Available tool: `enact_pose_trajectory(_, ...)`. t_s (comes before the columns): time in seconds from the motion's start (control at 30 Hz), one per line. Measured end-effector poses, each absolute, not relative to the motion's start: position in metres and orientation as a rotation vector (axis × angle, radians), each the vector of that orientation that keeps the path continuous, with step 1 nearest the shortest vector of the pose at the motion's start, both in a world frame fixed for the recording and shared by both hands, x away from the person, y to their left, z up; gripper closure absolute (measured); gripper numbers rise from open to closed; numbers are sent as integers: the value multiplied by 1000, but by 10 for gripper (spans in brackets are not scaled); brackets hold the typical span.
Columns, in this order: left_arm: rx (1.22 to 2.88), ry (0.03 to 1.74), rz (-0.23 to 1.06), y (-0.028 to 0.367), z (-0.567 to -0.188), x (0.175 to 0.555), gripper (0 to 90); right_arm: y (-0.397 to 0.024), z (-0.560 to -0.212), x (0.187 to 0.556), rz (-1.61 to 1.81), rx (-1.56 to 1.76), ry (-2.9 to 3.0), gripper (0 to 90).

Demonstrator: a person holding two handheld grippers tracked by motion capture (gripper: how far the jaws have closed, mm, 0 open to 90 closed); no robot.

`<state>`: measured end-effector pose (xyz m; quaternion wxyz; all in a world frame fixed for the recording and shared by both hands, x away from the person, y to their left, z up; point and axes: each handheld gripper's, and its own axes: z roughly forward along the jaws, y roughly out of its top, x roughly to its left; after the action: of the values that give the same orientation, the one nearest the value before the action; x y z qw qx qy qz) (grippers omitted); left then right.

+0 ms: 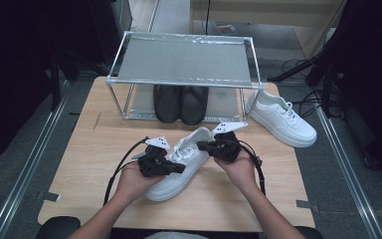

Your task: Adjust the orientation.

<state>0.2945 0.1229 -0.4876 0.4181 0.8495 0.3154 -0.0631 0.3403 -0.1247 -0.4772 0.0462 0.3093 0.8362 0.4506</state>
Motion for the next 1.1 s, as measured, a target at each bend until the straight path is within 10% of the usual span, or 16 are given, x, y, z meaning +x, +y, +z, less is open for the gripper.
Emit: enact_pose_trajectory(1.1,2122,842,-185,142,-487,323,900,-130,-470,306,1379,865,2617,900)
